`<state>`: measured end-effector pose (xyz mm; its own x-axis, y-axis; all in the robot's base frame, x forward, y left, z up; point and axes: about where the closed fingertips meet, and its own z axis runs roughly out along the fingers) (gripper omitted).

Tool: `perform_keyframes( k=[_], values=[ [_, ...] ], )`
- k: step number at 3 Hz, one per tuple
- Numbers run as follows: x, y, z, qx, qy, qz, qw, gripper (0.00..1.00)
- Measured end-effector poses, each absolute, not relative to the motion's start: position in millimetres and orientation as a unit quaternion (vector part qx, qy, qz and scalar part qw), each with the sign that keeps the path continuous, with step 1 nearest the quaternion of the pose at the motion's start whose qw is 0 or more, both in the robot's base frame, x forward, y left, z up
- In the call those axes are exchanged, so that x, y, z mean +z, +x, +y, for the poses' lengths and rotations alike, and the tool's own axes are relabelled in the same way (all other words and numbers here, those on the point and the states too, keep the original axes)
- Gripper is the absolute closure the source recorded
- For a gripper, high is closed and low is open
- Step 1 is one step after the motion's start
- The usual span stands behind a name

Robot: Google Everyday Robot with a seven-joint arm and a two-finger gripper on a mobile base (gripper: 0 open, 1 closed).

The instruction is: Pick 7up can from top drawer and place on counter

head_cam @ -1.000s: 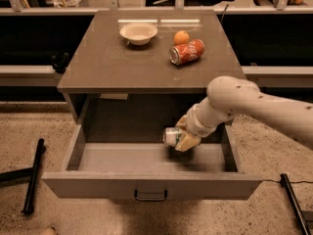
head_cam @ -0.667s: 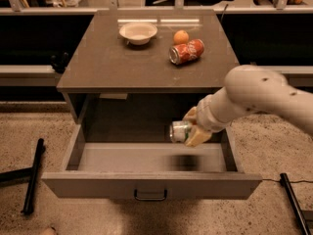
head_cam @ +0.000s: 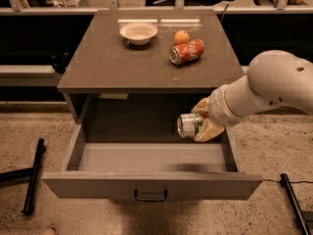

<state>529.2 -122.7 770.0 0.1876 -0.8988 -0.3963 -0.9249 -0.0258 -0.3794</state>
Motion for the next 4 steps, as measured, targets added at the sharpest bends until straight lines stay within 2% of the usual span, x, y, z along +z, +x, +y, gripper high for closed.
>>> perform_keyframes(
  k=[2, 3, 4],
  values=[
    [817.9, 577.9, -136.8, 0.013, -0.7, 0.626, 0.344, 1.0],
    [864.1, 620.3, -148.5, -0.003, -0.682, 0.624, 0.382, 1.0],
    [886.9, 673.8, -159.0, 0.013, -0.652, 0.64, 0.407, 1.0]
  ],
)
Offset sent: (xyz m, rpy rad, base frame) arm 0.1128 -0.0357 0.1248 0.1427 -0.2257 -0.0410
